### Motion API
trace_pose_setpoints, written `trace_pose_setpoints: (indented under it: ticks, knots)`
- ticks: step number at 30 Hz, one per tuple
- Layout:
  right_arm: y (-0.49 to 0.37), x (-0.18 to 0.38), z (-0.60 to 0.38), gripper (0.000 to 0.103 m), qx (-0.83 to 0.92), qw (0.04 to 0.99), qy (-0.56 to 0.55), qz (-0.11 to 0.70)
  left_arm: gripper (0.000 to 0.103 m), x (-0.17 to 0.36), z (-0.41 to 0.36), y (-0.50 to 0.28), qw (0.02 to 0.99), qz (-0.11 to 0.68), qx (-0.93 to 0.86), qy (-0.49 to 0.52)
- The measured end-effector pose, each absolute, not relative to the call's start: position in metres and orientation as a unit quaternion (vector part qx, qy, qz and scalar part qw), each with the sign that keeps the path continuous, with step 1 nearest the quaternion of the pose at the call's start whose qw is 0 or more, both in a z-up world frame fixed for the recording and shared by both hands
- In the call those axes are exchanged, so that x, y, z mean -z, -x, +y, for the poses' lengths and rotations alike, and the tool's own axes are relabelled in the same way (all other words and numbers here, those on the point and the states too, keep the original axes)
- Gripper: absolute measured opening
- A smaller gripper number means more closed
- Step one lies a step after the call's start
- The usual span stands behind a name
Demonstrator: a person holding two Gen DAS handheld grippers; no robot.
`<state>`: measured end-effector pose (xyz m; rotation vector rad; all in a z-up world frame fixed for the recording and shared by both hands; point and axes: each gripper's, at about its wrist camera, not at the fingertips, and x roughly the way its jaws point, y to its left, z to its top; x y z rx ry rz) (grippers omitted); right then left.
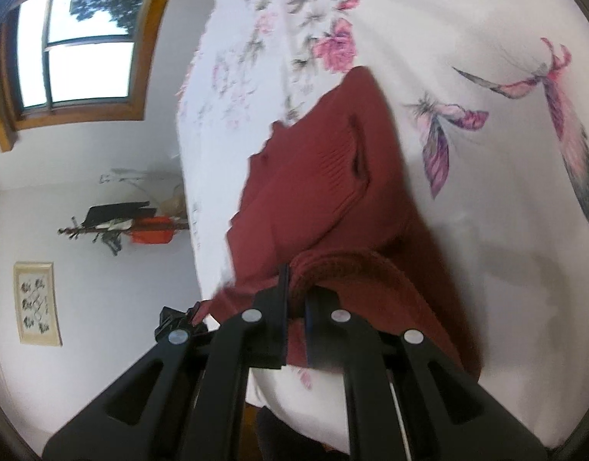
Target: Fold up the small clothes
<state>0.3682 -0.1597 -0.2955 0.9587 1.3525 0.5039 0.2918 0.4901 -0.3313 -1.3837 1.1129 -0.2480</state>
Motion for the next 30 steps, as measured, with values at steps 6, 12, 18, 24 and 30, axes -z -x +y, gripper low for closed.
trace_pose_setpoints:
  ticks: [6,12,18,24,30]
  knots:
    - [-0.4,0.329,-0.157,0.015,-0.193,0.64,-0.427,0.609,0.018,0.362,0.495,-0.324,0.619,0.503,0.084,0.598]
    - [-0.411,0.309,-0.168,0.026,-0.207,0.664,-0.411,0.59,0.035,0.34,0.505,-0.328,0.671,0.493,0.088,0.547]
    - [-0.408,0.297,-0.15,0.038,-0.205,0.72,-0.277,0.602,0.038,0.327,0.505,-0.33,0.717,0.523,0.086,0.452]
    - [-0.406,0.31,-0.126,0.046,-0.204,0.747,-0.185,0.605,0.042,0.335,0.494,-0.336,0.73,0.561,0.086,0.38]
    - [-0.415,0.323,-0.12,0.05,-0.198,0.748,-0.171,0.611,0.048,0.346,0.48,-0.352,0.732,0.585,0.087,0.338]
